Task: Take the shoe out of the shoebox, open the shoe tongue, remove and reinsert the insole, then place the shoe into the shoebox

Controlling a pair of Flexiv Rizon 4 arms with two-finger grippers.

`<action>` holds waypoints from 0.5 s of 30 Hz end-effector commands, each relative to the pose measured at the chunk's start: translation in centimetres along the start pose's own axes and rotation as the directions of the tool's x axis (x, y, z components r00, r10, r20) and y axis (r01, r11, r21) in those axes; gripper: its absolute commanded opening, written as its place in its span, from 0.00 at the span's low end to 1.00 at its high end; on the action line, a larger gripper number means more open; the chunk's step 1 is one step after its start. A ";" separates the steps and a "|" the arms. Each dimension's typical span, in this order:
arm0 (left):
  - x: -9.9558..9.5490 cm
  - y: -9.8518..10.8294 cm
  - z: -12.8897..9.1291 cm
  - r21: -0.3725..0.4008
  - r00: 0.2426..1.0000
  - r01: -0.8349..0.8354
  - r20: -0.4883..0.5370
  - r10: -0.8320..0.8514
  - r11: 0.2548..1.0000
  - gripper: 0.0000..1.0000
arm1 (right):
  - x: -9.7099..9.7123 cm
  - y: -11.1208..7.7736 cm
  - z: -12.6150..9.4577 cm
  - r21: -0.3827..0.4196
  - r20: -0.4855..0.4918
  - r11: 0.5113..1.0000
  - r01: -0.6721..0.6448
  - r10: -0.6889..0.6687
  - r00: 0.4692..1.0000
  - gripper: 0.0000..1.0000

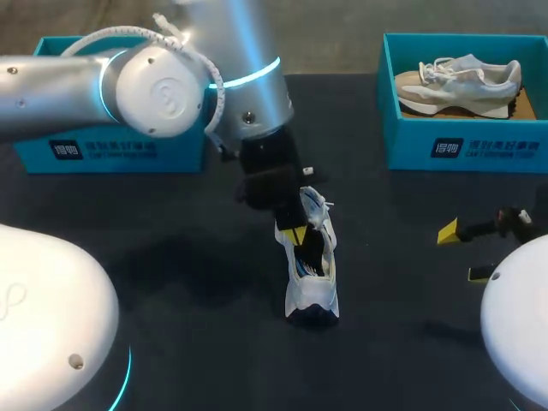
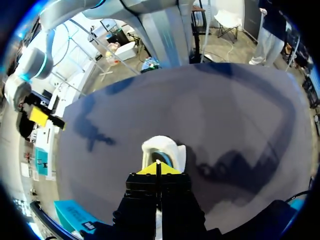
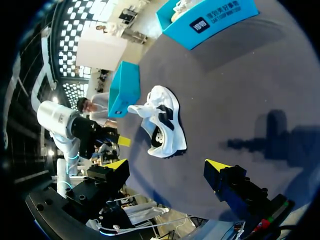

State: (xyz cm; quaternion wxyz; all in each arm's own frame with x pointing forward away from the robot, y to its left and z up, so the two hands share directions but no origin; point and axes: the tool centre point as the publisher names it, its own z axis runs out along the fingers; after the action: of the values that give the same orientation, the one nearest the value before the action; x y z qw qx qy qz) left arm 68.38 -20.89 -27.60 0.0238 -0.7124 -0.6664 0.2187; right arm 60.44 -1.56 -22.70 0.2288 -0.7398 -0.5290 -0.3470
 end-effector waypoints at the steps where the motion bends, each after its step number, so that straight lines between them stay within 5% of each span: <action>1: -0.7 0.5 0.6 -0.005 0.997 0.007 -0.078 -0.007 1.000 0.00 | 0.1 -0.5 -0.4 -0.007 0.003 1.000 -0.001 0.001 1.000 1.00; 15: 1.0 1.6 3.0 -0.011 0.969 0.019 -0.246 -0.021 1.000 0.00 | 0.1 -0.5 -0.4 -0.007 0.003 1.000 -0.001 0.001 1.000 1.00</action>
State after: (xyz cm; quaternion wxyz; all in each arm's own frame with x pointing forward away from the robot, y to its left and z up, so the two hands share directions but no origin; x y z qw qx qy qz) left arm 68.86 -20.42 -30.49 0.0937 -0.7261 -0.6670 0.1380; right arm 60.55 -1.52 -22.72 0.2291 -0.7400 -0.5291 -0.3463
